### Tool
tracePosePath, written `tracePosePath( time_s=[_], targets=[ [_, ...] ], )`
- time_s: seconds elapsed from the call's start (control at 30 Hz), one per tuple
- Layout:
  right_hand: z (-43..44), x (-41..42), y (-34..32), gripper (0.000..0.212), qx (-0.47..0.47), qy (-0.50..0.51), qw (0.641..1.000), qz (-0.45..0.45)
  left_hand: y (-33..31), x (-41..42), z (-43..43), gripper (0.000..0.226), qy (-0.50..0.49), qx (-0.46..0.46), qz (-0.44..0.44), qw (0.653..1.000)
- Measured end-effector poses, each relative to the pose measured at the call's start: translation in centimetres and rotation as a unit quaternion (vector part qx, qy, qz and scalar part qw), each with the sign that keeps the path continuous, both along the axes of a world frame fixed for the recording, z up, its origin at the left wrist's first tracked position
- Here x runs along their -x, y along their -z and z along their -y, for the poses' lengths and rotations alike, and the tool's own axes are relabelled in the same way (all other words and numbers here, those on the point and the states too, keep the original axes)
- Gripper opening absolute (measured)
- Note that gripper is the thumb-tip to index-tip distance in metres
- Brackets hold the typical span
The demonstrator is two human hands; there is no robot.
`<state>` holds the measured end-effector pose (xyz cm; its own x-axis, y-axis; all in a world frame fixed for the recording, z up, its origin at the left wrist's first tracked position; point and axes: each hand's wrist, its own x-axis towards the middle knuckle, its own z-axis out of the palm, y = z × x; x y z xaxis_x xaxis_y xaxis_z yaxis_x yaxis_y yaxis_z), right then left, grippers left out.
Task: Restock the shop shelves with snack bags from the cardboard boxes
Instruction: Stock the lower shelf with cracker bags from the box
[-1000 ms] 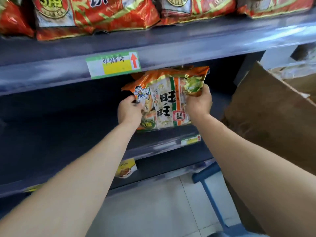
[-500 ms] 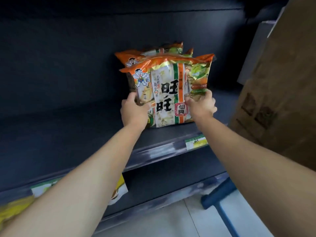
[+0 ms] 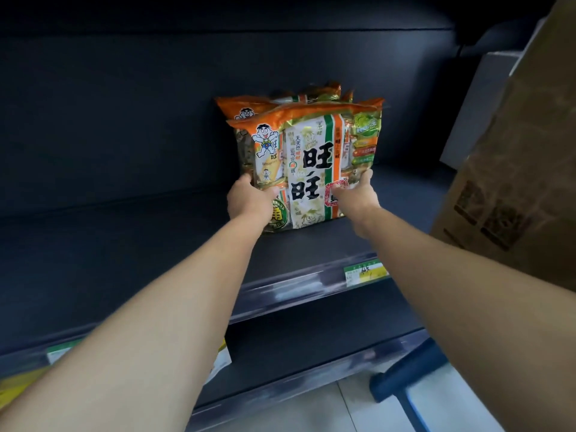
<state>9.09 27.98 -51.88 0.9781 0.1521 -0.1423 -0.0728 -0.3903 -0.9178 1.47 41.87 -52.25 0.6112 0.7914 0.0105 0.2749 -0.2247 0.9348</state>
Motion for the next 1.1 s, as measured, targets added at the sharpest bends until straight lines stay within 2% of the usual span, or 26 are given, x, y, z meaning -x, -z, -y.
tracePosePath(
  time_s=[0.2, 0.37, 0.53, 0.6, 0.77, 0.87, 1.1],
  targets=[
    [0.5, 1.1, 0.8, 0.089, 0.008, -0.042, 0.999, 0.03, -0.1, 0.2, 0.4, 0.04, -0.019, -0.008, -0.006, 1.0],
    [0.8, 2.0, 1.2, 0.075, 0.017, -0.033, 0.996, 0.082, 0.0, 1.7, 0.7, 0.051, -0.03, -0.049, -0.028, 0.998],
    [0.9, 3.1, 1.1, 0.059, 0.052, -0.024, 0.99, 0.13, -0.2, 3.5, 1.3, 0.026, -0.021, -0.103, -0.03, 0.994],
    [0.9, 3.6, 1.0, 0.052, 0.069, -0.015, 0.986, 0.153, -0.3, 3.8, 1.7, 0.016, 0.009, -0.133, -0.013, 0.991],
    [0.8, 5.2, 0.1, 0.035, 0.065, 0.014, 0.978, 0.195, -2.5, 4.5, 3.8, 0.002, 0.163, -0.203, 0.02, 0.965],
    [1.4, 6.6, -1.6, 0.032, 0.075, 0.021, 0.978, 0.194, -5.2, 5.1, 5.2, 0.009, 0.216, -0.212, 0.01, 0.953],
    [4.2, 11.7, -9.6, 0.034, 0.105, 0.024, 0.986, 0.129, -14.4, 8.5, 8.2, 0.016, 0.287, -0.236, -0.054, 0.927]
  ],
)
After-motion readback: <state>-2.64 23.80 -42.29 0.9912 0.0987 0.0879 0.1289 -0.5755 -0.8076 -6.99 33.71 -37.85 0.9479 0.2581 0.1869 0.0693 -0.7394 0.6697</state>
